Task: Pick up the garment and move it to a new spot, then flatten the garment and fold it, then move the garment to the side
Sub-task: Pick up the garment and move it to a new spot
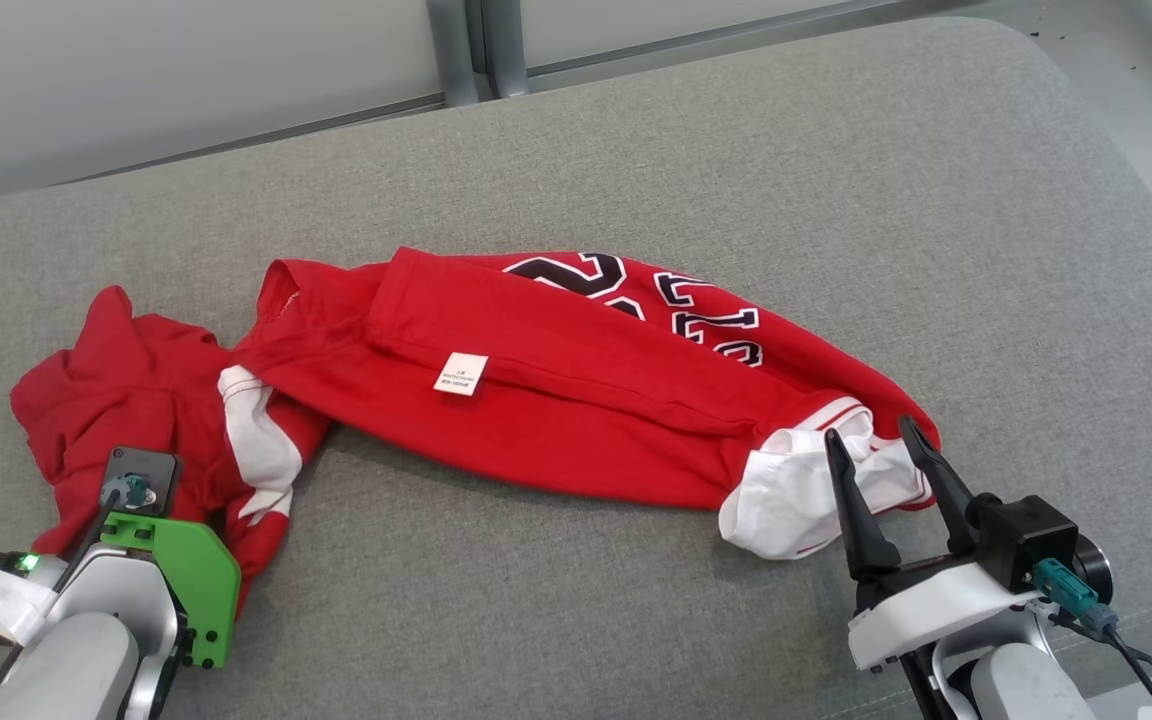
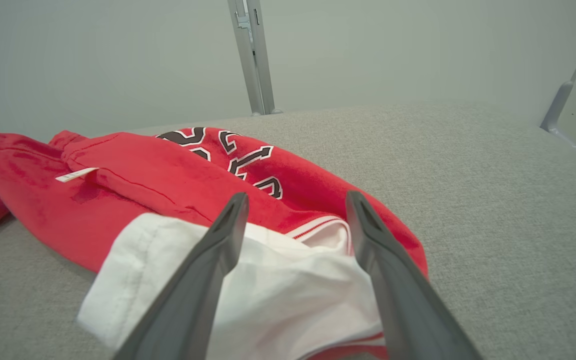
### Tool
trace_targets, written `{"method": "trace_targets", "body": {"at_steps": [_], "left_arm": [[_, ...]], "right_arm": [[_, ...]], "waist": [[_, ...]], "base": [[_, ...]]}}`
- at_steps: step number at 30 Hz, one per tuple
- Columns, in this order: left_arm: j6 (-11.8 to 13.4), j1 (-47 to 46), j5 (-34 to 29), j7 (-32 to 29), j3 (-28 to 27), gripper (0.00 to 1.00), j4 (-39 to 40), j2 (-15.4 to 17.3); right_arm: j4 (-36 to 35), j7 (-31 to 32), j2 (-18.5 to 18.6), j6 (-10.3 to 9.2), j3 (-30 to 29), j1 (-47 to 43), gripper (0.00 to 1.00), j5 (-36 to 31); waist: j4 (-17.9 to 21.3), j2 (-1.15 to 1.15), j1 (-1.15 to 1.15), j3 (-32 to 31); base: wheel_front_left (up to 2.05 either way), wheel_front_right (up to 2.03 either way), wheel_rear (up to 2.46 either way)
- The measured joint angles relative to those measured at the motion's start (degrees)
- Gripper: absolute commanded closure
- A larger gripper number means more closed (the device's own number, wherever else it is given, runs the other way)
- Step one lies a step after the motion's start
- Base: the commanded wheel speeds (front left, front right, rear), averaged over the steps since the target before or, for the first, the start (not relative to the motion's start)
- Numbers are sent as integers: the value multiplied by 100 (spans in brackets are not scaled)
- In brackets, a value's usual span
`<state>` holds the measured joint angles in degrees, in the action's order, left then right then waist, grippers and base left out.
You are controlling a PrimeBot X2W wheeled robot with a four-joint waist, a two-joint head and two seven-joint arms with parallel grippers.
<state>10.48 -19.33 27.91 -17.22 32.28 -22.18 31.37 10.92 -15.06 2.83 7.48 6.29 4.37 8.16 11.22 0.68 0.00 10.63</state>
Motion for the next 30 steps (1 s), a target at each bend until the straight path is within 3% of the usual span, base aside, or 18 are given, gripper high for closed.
{"method": "trace_targets", "body": {"at_steps": [2,5,8,13,20,26,30], "left_arm": [[-101,-46,0,-43,42,97,-140,21],[-276,-104,8,-143,135,100,-269,79],[-286,-102,99,-160,70,100,-235,78],[-58,-31,461,-56,-424,100,337,245],[369,-126,762,-38,-1437,100,1200,1146],[210,-493,1055,-565,-1911,100,1029,1904],[56,-903,1173,-851,-2050,100,648,2187]], "right_arm": [[10,0,1,0,-3,0,0,34],[18,0,0,0,-23,-1,0,42],[23,0,0,0,-74,-12,0,42],[3,0,1,0,-196,-68,0,49],[11,0,1,0,-204,-136,0,-9],[1,0,0,1,-187,-95,0,-29],[3,0,-3,0,-140,-41,0,-16]], "waist": [[25,0,0,6],[36,0,0,6],[8,0,0,-16],[-96,0,0,-64],[-326,0,0,-147],[-438,0,0,-144],[-448,0,0,-71]], "base": [[0,0,0],[0,0,0],[0,0,0],[0,0,0],[0,0,0],[0,0,0],[0,0,0]]}}
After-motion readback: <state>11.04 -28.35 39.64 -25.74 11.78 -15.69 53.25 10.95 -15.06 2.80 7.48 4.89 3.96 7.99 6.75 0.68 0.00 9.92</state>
